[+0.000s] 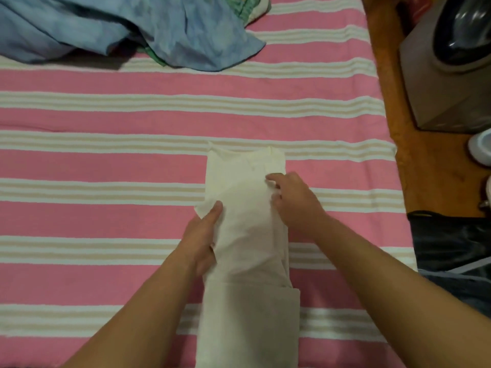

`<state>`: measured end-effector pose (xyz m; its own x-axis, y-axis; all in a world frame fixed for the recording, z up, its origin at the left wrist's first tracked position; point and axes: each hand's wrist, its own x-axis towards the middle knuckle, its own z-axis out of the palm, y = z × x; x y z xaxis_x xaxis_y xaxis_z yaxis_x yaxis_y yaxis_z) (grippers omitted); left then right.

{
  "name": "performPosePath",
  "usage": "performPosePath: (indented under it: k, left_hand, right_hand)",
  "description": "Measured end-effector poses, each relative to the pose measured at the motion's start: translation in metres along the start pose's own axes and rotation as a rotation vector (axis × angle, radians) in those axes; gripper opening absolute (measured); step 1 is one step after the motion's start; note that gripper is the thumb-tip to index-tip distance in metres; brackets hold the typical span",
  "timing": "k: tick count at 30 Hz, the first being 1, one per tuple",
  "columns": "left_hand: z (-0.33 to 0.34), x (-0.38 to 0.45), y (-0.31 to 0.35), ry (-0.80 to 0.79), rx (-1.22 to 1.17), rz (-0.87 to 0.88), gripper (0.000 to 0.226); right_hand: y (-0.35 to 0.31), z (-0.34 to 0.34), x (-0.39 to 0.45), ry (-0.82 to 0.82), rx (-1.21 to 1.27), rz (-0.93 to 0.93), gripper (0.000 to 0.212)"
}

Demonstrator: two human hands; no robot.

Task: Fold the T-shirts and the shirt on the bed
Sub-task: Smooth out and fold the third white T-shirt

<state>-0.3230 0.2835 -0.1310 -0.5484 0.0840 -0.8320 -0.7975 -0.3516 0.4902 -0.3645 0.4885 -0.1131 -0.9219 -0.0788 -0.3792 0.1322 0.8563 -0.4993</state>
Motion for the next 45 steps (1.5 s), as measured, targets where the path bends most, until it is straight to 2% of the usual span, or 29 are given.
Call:
performPosePath:
  k: [2, 4, 6, 8, 11, 16, 20, 22, 24, 27, 29, 31, 33, 34, 36, 37, 38, 40, 42, 45]
  left_hand:
    - [0.000, 0.004, -0.002, 0.034, 0.078, 0.064, 0.029]
    - [0.000, 0.009, -0.002, 0.066, 0.134, 0.096, 0.027]
    - [-0.002, 0.013, 0.000, 0.080, 0.164, 0.105, 0.029]
    - [0.001, 0.015, 0.004, 0.065, 0.173, 0.117, 0.028]
    - [0.007, 0.017, 0.009, 0.076, 0.252, 0.157, 0.021]
    - [0.006, 0.029, 0.013, 0.144, 0.483, 0.159, 0.028]
    - [0.011, 0.035, 0.016, 0.243, 0.607, 0.273, 0.024]
    - [0.014, 0.040, 0.017, 0.259, 0.653, 0.290, 0.025]
    - [0.014, 0.043, 0.017, 0.289, 0.689, 0.295, 0.025]
    - [0.013, 0.047, 0.016, 0.380, 0.780, 0.346, 0.020]
    - [0.015, 0.046, 0.023, 0.464, 0.915, 0.446, 0.017]
    - [0.014, 0.053, 0.037, 0.471, 1.061, 0.604, 0.039]
    - [0.013, 0.064, 0.055, 0.398, 1.226, 0.739, 0.062]
    - [0.012, 0.071, 0.063, 0.350, 1.398, 0.797, 0.068]
    - [0.004, 0.089, 0.068, 0.199, 1.786, 0.863, 0.067]
    - [-0.002, 0.097, 0.069, 0.130, 1.890, 0.842, 0.064]
    - [-0.009, 0.103, 0.068, 0.116, 1.923, 0.793, 0.063]
    - [-0.016, 0.109, 0.068, 0.180, 1.827, 0.741, 0.061]
    - [-0.013, 0.106, 0.071, 0.239, 1.670, 0.766, 0.060]
    - [0.003, 0.102, 0.087, 0.270, 1.522, 0.771, 0.053]
  right_hand:
    - [0.004, -0.007, 0.031, -0.030, -0.059, -0.053, 0.052]
    - [0.005, -0.008, 0.062, -0.118, -0.106, -0.089, 0.048]
    - [0.009, -0.009, 0.085, -0.206, -0.174, -0.111, 0.030]
    - [0.013, -0.020, 0.094, -0.201, -0.177, -0.136, 0.003]
    - [0.024, -0.042, 0.089, -0.142, -0.141, -0.098, 0.016]
    - [0.031, -0.040, 0.084, -0.166, -0.071, 0.015, 0.011]
    - [0.027, -0.030, 0.086, -0.110, 0.075, 0.127, 0.021]
    - [0.031, -0.032, 0.091, -0.089, 0.105, 0.203, 0.017]
    - [0.035, -0.032, 0.093, -0.080, 0.054, 0.220, 0.014]
    - [0.034, -0.028, 0.092, -0.009, -0.006, 0.188, 0.026]
    - [0.029, -0.022, 0.087, 0.135, 0.028, 0.177, 0.023]
    - [0.024, -0.009, 0.077, 0.248, 0.017, 0.142, 0.042]
    - [0.020, 0.009, 0.062, 0.316, -0.146, -0.004, 0.060]
    - [0.020, 0.019, 0.055, 0.329, -0.254, -0.113, 0.063]
    - [0.030, 0.037, 0.049, 0.276, -0.421, -0.295, 0.064]
    - [0.038, 0.043, 0.051, 0.223, -0.456, -0.310, 0.065]
    - [0.045, 0.048, 0.054, 0.171, -0.456, -0.270, 0.068]
    - [0.053, 0.054, 0.062, 0.132, -0.404, -0.147, 0.073]
    - [0.051, 0.054, 0.066, 0.227, -0.219, -0.073, 0.069]
    - [0.044, 0.041, 0.073, 0.382, -0.034, -0.001, 0.044]
